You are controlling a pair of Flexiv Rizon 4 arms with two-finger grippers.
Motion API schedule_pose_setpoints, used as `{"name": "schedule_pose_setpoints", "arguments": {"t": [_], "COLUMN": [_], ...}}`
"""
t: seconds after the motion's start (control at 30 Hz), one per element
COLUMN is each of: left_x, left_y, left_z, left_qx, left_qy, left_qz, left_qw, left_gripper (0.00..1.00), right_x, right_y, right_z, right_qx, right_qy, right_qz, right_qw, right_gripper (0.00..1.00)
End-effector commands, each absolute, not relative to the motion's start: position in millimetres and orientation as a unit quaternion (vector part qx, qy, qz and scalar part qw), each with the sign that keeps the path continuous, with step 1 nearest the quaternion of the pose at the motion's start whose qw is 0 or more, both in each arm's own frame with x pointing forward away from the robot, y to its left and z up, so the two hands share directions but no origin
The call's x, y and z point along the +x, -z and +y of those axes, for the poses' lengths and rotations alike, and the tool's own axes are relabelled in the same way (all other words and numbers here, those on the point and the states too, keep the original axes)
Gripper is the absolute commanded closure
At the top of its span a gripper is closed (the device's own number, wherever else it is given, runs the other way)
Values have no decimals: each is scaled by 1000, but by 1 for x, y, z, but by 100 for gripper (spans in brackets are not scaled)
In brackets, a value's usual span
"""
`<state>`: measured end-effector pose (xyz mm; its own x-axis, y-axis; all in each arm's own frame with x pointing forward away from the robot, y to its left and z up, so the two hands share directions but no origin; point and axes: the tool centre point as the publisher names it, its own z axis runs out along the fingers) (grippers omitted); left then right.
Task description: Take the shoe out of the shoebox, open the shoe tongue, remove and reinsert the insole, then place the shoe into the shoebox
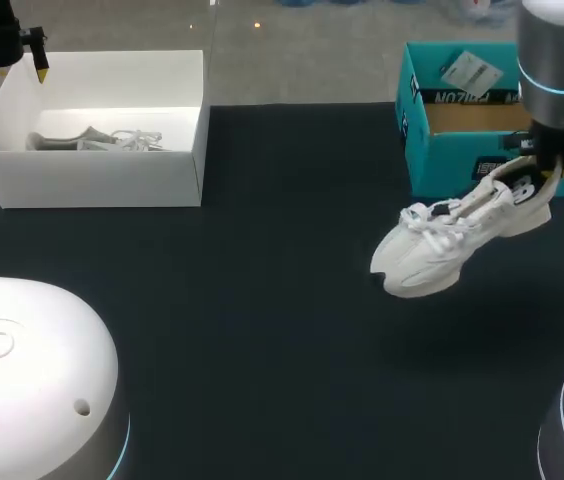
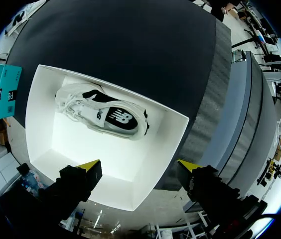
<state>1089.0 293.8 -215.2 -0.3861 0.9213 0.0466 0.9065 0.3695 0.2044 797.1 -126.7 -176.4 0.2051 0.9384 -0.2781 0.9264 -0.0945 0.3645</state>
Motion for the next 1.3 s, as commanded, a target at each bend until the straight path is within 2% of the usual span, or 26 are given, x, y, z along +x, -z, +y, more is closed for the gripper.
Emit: {"name": "schedule_pose_setpoints", "arguments": {"t": [0.03,0.4,0.8,1.3], "left_x": [1087,1087,1087,1087], "left_y": [215,215,215,215], "left_z": [294,294,294,294], "left_qx": [552,552,552,552], "left_qy": [-100,-100,-100,-100], "left_qz": [827,827,827,827], "left_qw": [38,38,38,38], "left_gripper": [0,0,0,0], "right_x": [793,760,725,688], "right_y": [174,183,192,229], "right_z": [-116,-76,-44,-3], "right_qx": [747,755,755,750], "right_qy": [-6,7,17,27], "right_qz": [625,630,631,640], "right_qw": [226,182,177,162], "right_gripper": [100,100,100,100]}}
